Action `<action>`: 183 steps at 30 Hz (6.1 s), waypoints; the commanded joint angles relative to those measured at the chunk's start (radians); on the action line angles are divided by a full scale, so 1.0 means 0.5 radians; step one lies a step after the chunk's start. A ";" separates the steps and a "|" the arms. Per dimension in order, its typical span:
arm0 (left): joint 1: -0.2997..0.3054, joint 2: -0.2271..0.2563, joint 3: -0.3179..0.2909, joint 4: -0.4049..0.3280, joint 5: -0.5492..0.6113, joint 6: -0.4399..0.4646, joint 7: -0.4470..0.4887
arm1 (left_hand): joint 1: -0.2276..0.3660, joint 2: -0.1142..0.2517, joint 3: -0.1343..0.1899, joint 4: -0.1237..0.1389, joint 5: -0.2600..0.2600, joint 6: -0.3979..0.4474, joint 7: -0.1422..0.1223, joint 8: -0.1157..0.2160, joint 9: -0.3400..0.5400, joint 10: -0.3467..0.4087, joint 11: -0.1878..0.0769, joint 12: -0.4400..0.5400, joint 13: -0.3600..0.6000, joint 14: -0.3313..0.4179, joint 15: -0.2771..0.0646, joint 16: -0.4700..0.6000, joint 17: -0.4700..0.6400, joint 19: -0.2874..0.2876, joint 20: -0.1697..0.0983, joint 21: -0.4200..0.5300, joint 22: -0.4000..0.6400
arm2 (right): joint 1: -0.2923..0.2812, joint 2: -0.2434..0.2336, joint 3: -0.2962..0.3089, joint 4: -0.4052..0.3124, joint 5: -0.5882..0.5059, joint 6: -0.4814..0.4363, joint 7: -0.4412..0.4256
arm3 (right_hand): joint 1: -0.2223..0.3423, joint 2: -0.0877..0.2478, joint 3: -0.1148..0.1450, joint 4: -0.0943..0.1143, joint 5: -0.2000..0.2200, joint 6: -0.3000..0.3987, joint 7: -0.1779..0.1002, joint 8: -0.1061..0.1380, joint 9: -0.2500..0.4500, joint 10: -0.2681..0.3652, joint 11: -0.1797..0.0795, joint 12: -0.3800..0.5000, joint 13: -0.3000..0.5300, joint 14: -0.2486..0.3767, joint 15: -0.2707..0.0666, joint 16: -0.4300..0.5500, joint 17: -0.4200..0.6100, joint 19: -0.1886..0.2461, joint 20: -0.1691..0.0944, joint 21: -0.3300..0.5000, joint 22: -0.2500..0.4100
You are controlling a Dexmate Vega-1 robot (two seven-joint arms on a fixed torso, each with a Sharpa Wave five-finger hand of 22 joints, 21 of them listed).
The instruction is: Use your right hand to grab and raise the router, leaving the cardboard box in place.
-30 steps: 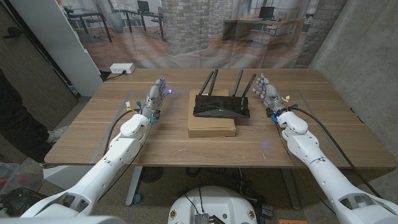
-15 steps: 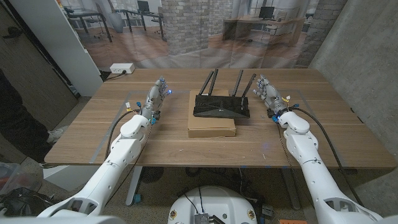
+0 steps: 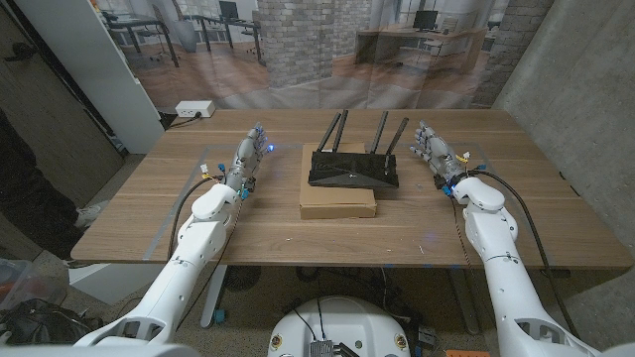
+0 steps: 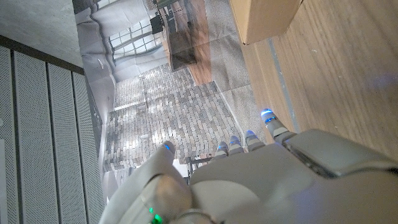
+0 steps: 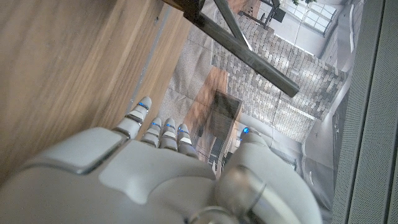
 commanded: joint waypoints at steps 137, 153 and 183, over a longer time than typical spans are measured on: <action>-0.162 -0.243 -0.305 0.332 0.256 0.024 -0.325 | 0.016 0.019 -0.032 -0.015 0.034 -0.170 0.039 0.012 0.014 -0.163 0.028 0.002 0.008 -0.190 0.018 -0.001 0.009 -0.160 0.020 -0.093 0.010 | 0.452 -0.828 -0.106 0.188 0.064 -1.515 1.455 | 0.281 -0.004 -0.057 -0.285 0.040 0.245 0.235 0.013 0.043 0.507 0.224 0.036 0.093 0.731 0.244 0.033 0.053 0.889 0.191 0.070 0.017; -0.152 -0.247 -0.312 0.332 0.251 0.016 -0.327 | 0.015 0.020 -0.037 -0.015 0.035 -0.174 0.039 0.012 0.014 -0.166 0.026 0.002 0.008 -0.192 0.019 -0.002 0.009 -0.158 0.020 -0.107 0.010 | 0.551 -0.899 -0.250 0.290 0.000 -1.486 1.655 | 0.390 -0.030 -0.051 -0.332 0.037 0.206 0.241 0.017 0.047 0.489 0.223 0.045 0.107 0.773 0.199 0.050 0.054 0.942 0.145 0.069 0.017; -0.123 -0.247 -0.349 0.358 0.212 -0.023 -0.342 | 0.018 0.017 -0.046 -0.020 0.037 -0.180 0.043 0.012 0.013 -0.173 0.030 0.001 0.008 -0.198 0.024 -0.003 0.008 -0.154 0.025 -0.133 0.011 | 0.692 -0.855 -0.426 0.381 -0.120 -1.505 1.782 | 0.448 -0.047 -0.066 -0.331 0.055 0.232 0.242 0.030 0.053 0.506 0.223 0.068 0.124 0.793 0.198 0.054 0.059 0.973 0.122 0.063 0.018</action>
